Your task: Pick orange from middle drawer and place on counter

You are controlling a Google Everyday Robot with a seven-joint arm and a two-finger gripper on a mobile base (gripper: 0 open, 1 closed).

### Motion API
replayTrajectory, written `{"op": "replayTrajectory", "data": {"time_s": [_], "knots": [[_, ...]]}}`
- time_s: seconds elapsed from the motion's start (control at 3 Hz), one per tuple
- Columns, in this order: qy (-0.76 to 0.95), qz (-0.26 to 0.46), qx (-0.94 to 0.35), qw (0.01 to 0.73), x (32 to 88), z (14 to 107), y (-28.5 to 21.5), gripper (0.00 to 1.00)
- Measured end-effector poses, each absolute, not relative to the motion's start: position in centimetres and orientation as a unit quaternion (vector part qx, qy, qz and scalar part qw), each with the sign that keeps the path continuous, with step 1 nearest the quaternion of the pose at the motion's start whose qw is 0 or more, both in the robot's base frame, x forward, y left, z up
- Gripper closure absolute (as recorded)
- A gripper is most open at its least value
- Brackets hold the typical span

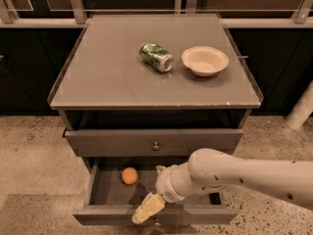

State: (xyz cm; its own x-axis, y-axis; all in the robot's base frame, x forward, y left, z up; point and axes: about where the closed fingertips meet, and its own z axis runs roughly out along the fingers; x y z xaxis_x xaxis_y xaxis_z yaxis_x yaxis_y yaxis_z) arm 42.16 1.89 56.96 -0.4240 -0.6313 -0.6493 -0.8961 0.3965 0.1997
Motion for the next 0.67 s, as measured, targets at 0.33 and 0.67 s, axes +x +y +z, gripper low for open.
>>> {"op": "replayTrajectory", "data": {"time_s": [0.33, 0.67], "knots": [[0.812, 0.218, -0.474, 0.262, 46.45, 52.42, 2.08, 0.0], [0.812, 0.217, -0.476, 0.26, 46.59, 52.23, 2.18, 0.0]]}}
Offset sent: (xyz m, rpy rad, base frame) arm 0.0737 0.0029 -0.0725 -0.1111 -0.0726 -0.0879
